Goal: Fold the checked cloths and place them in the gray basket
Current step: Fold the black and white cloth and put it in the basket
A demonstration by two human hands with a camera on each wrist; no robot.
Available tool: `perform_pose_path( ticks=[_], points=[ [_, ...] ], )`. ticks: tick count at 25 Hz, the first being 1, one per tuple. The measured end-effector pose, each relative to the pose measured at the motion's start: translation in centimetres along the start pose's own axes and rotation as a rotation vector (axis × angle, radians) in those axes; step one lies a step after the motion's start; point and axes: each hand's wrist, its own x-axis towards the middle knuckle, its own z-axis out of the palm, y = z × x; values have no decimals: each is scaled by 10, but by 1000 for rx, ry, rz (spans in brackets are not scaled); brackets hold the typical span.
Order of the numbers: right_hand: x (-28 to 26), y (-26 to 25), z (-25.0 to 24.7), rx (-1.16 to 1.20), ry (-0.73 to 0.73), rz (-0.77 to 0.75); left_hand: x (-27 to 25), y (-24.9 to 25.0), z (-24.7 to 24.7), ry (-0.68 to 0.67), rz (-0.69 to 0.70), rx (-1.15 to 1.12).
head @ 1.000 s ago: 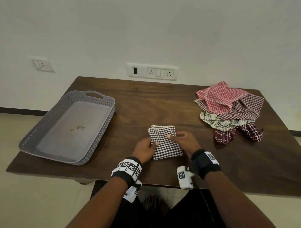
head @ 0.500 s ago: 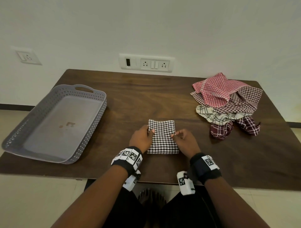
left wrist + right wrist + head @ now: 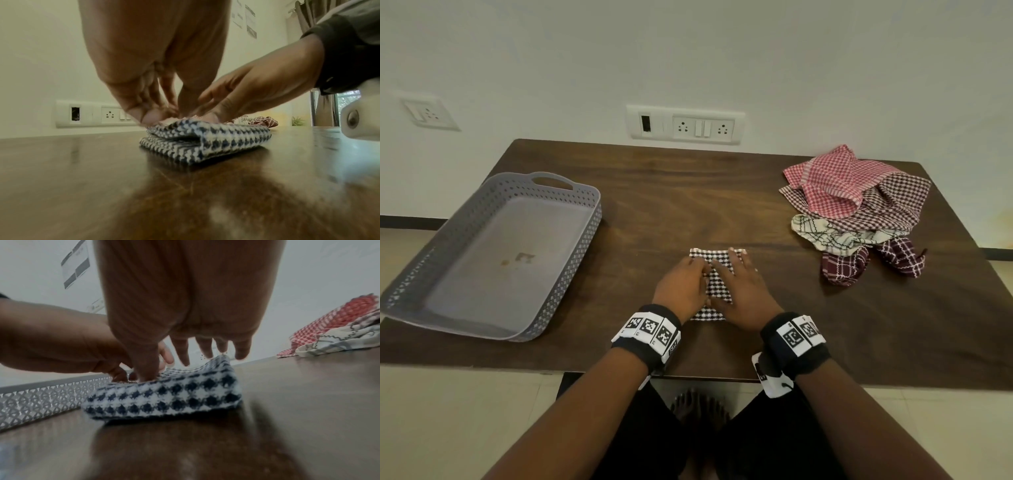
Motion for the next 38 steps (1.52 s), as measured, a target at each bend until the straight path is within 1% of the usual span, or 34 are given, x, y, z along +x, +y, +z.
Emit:
perform_pose_path(
  ticks=[1, 2, 3, 4, 5, 6, 7, 8, 9, 10, 11, 12, 13, 14, 15, 16, 18, 20, 22, 23, 24, 26, 28, 29, 31, 32, 34, 35, 36, 38],
  points=[
    [2, 1, 4, -17, -100, 26, -1, -4, 2, -91, -49, 0],
    [2, 3, 5, 5, -141, 49, -2, -8, 2, -146, -99, -26],
    [2, 4, 4, 76, -97, 88, -4, -12, 1, -167, -124, -61],
    [1, 7, 3, 179, 14, 150, -5, -14, -1, -176, -121, -82],
    [0, 10, 0, 268, 141, 243, -6, -16, -4, -179, -102, -89],
    [-1, 12, -3, 315, 220, 343, -9, -16, -10, -164, -89, -72],
    [1, 15, -4, 325, 227, 432, -12, -18, -19, -105, -93, -23],
    [4, 16, -4, 329, 185, 489, -14, -21, -33, 0, -131, 66],
    [7, 15, -5, 353, 120, 528, -15, -27, -49, 131, -196, 159],
    [9, 15, -4, 401, 67, 541, -17, -35, -66, 233, -286, 240],
    [13, 13, -2, 451, 32, 536, -21, -48, -83, 282, -398, 288],
    [18, 11, 0, 501, 22, 513, -26, -61, -98, 259, -517, 299],
    [19, 7, 1, 553, 33, 496, -29, -72, -107, 184, -617, 274],
    [19, 0, 1, 598, 63, 491, -33, -80, -114, 89, -687, 225],
    [17, -7, 0, 652, 108, 496, -36, -85, -115, 13, -714, 177],
    [16, -13, 1, 743, 146, 497, -38, -88, -112, -9, -698, 149],
    [10, -30, 1, 970, 195, 457, -41, -85, -105, 14, -612, 123],
    [7, -47, -2, 1057, 238, 427, -42, -75, -101, -10, -553, 88],
    [4, -68, -15, 1100, 274, 385, -44, -69, -108, -53, -545, -2],
    [4, -80, -24, 1145, 285, 355, -47, -70, -117, -49, -538, -48],
    [3, -95, -33, 1216, 292, 312, -50, -75, -129, -20, -526, -73],
    [12, -135, -42, 1355, 286, 200, -64, -102, -161, 81, -512, -88],
    [31, -185, -39, 1396, 234, 98, -84, -143, -193, 179, -548, -70],
    [47, -211, -27, 1395, 185, 84, -96, -164, -207, 213, -577, -46],
    [79, -253, 10, 1316, 4, 103, -121, -203, -222, 269, -656, -11],
    [92, -266, 32, 1187, -120, 147, -131, -214, -223, 276, -698, -5],
    [107, -285, 73, 829, -355, 247, -149, -232, -221, 239, -757, -11],
    [111, -286, 87, 703, -399, 273, -155, -239, -219, 214, -751, -22],
    [111, -289, 93, 668, -410, 285, -159, -245, -217, 201, -735, -40],
    [116, -289, 97, 716, -388, 282, -165, -253, -214, 227, -697, -65]
  ],
)
